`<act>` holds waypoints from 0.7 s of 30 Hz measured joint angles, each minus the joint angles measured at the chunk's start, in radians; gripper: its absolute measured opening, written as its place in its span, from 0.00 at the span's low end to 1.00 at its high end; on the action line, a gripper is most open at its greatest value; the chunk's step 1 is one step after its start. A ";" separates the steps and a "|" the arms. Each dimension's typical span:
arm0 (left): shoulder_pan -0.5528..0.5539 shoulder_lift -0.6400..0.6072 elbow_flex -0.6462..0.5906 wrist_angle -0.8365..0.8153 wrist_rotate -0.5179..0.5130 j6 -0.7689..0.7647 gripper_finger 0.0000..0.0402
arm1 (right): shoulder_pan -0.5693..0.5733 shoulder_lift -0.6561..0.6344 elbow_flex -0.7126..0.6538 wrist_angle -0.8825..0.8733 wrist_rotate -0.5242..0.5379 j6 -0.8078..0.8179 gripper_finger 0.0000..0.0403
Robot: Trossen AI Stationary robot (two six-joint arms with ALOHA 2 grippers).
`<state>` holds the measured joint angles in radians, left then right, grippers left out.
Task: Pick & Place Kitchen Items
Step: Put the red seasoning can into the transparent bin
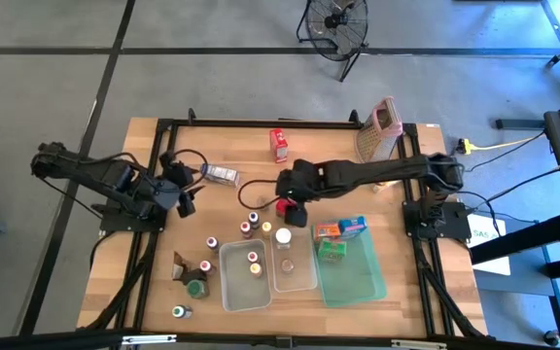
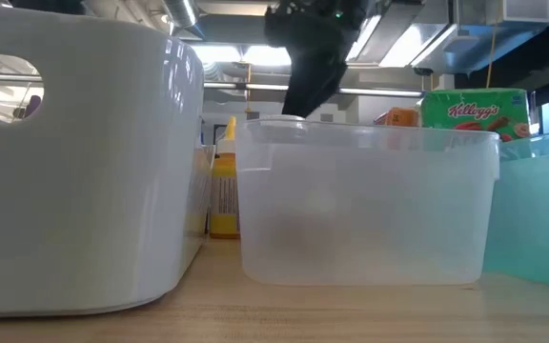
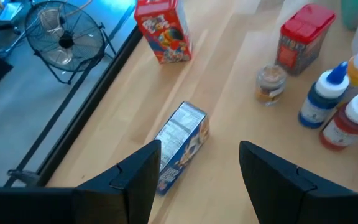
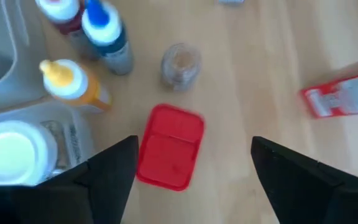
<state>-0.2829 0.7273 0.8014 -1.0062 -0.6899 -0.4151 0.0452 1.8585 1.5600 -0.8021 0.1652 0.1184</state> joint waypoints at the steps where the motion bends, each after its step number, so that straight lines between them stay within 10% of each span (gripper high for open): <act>1: 0.000 0.000 -0.004 0.016 0.000 0.003 0.53 | 0.000 0.006 0.000 0.005 -0.011 0.001 0.78; 21: 0.000 -0.007 -0.061 0.122 -0.005 0.041 0.53 | 0.010 0.119 0.000 -0.002 -0.012 0.032 0.78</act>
<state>-0.2832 0.7208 0.7403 -0.8845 -0.6946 -0.3739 0.0550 1.9773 1.5600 -0.8039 0.1535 0.1501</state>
